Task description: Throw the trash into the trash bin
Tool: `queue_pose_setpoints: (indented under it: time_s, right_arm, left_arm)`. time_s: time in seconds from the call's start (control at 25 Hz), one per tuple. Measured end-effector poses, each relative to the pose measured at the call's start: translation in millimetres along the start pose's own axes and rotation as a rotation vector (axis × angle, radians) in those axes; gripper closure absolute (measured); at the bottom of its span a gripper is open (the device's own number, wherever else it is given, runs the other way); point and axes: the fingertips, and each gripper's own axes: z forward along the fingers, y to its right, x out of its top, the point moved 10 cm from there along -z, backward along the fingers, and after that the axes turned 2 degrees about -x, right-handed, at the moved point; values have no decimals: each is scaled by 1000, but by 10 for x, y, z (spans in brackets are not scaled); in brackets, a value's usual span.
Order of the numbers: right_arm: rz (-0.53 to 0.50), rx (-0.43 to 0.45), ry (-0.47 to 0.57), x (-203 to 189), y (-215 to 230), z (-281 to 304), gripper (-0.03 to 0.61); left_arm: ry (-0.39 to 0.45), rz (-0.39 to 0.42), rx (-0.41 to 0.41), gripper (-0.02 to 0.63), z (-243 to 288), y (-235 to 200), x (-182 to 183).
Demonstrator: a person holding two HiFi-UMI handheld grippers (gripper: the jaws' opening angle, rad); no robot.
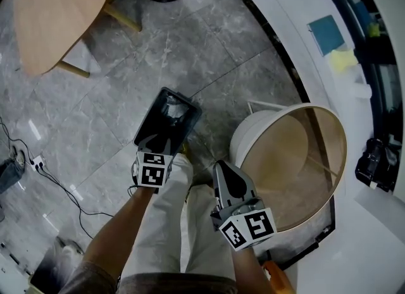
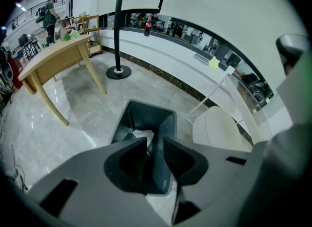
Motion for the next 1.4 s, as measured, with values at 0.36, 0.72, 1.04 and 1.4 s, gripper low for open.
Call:
queue_pose_setpoints:
  time_s: [0.36,0.72,1.04,1.4]
  right_arm:
    - [11,-5,24,151,-73,-183,561]
    - [33,15,47,629,-303,-722,561]
    - [18,68,65,1152,-733,-1499,561]
    - [-94,92,193,1801,-999,-2452,561]
  left_arm:
    - [-4,9,4,588,-340,160,182]
    - [46,53,-59,595,-1349,609,574]
    - [197,202,-178,595,-2784,1267,1127]
    - [378,339,-370,595,-4027,2118,1521]
